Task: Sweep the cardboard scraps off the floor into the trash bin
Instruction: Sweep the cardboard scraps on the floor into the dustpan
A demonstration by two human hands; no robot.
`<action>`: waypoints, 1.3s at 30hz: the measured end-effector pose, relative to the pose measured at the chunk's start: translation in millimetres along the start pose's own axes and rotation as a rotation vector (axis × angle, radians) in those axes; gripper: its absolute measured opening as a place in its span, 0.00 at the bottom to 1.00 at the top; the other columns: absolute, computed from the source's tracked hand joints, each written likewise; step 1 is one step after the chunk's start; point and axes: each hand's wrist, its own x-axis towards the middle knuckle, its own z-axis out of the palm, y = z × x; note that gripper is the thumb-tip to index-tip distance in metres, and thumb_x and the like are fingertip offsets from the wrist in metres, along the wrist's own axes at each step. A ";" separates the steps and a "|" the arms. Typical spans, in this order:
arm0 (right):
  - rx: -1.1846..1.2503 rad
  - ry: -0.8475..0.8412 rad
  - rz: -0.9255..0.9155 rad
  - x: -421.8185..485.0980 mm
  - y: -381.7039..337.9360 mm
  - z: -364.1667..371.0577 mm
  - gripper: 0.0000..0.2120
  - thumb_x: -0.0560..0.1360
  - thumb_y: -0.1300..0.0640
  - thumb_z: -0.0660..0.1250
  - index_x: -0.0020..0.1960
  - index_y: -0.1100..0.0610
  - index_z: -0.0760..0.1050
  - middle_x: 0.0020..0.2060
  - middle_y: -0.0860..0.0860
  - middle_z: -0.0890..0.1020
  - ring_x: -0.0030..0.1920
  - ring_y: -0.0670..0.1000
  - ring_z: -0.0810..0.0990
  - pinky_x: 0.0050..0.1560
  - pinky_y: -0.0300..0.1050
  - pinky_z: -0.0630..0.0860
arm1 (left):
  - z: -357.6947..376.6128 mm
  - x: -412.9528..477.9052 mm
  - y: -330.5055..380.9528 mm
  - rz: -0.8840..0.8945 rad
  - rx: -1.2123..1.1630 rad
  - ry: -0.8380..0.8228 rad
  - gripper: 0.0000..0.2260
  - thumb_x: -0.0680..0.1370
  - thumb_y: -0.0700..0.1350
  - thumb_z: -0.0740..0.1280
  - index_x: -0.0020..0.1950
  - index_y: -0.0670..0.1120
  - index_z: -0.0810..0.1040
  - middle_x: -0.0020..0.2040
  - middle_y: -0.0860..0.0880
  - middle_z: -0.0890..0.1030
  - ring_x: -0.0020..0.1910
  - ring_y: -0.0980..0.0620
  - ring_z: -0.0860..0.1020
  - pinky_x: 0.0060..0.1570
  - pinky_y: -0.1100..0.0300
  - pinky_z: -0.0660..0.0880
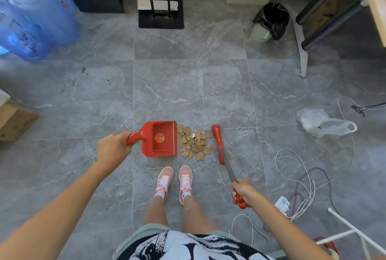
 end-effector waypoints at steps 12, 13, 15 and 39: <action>-0.071 0.029 0.021 -6.2 -14.1 28.1 0.08 0.81 0.64 0.53 0.45 0.63 0.67 0.25 0.54 0.67 0.11 0.45 0.63 0.18 0.31 0.66 | 13.3 16.9 12.0 -0.012 -0.010 -0.091 0.13 0.70 0.49 0.73 0.33 0.41 0.77 0.23 0.41 0.76 0.21 0.38 0.76 0.25 0.58 0.68; -0.089 0.033 0.021 -6.5 -15.0 31.4 0.08 0.81 0.64 0.52 0.45 0.63 0.67 0.25 0.54 0.67 0.11 0.45 0.63 0.18 0.31 0.66 | 10.9 19.9 10.9 -0.018 -0.014 -0.081 0.12 0.69 0.49 0.73 0.34 0.41 0.77 0.23 0.40 0.76 0.21 0.38 0.76 0.26 0.58 0.67; -0.122 0.035 0.013 -6.9 -14.9 37.9 0.10 0.81 0.63 0.52 0.42 0.62 0.66 0.25 0.54 0.66 0.10 0.45 0.62 0.18 0.30 0.65 | 4.6 24.8 6.8 -0.020 -0.010 -0.060 0.12 0.69 0.48 0.75 0.34 0.42 0.78 0.23 0.41 0.76 0.21 0.38 0.76 0.26 0.59 0.66; -0.270 0.069 -0.038 -3.7 -32.2 69.5 0.10 0.78 0.66 0.54 0.39 0.63 0.66 0.24 0.56 0.68 0.19 0.49 0.66 0.19 0.34 0.65 | 1.1 43.1 -2.0 -0.052 -0.066 -0.147 0.13 0.74 0.46 0.71 0.36 0.38 0.76 0.28 0.37 0.78 0.27 0.35 0.76 0.29 0.55 0.63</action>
